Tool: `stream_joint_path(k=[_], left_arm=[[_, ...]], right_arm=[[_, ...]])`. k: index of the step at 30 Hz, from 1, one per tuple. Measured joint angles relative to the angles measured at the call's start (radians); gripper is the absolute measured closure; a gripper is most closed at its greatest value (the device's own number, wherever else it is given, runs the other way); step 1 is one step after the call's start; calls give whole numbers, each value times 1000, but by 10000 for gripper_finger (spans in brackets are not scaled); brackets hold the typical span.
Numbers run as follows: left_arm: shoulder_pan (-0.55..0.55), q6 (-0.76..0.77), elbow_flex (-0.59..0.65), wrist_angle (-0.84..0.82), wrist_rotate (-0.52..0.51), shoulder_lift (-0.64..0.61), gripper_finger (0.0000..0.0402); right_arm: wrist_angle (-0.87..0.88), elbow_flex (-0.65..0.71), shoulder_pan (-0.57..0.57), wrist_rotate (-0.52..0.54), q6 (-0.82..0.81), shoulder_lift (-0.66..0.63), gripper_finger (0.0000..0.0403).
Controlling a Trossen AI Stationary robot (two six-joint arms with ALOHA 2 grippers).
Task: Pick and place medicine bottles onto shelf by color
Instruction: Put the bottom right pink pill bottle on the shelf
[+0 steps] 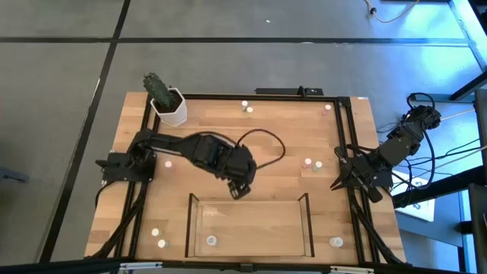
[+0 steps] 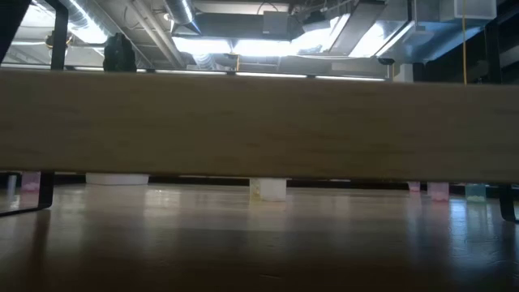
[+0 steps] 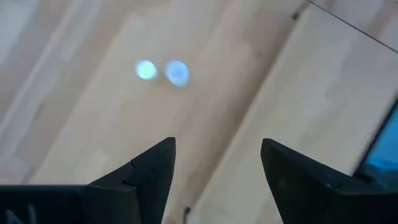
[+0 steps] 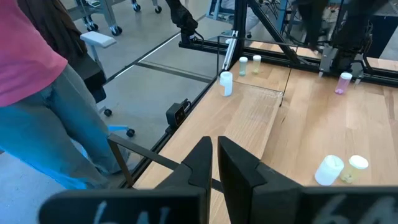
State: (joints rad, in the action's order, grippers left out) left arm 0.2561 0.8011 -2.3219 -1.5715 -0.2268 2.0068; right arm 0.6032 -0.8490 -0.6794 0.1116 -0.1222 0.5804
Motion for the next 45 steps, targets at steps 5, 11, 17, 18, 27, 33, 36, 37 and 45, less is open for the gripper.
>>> stream_joint_path(k=[5, 11, 17, 18, 27, 33, 36, 37, 45], left_arm=[[-34, -83, 1, 0, 2, -27, 171], [-54, -176, 2, 0, -52, -92, 171], [-103, -294, 48, 1, -87, -203, 171], [-115, -308, 68, 1, -94, -231, 171], [-213, -281, 384, 0, -123, -484, 171], [-237, -279, 545, 36, -124, -574, 171], [-248, -280, 585, 79, -124, -592, 171], [-252, -280, 593, 95, -124, -595, 171], [-259, -273, 597, 230, -130, -596, 171]], right_arm=[[-1, 0, 0, 0, 0, 0, 373], [-4, 0, 0, 0, 0, 0, 373], [-16, 0, 0, 21, -5, 8, 373], [-26, 0, 0, 49, -5, 11, 373], [-139, 0, 0, 567, 24, 66, 373], [-146, 1, 0, 804, 7, 97, 381], [-155, 1, 1, 882, -44, 109, 394], [-156, 1, 1, 899, -57, 113, 397], [-156, -61, 70, 917, -135, 120, 400]])
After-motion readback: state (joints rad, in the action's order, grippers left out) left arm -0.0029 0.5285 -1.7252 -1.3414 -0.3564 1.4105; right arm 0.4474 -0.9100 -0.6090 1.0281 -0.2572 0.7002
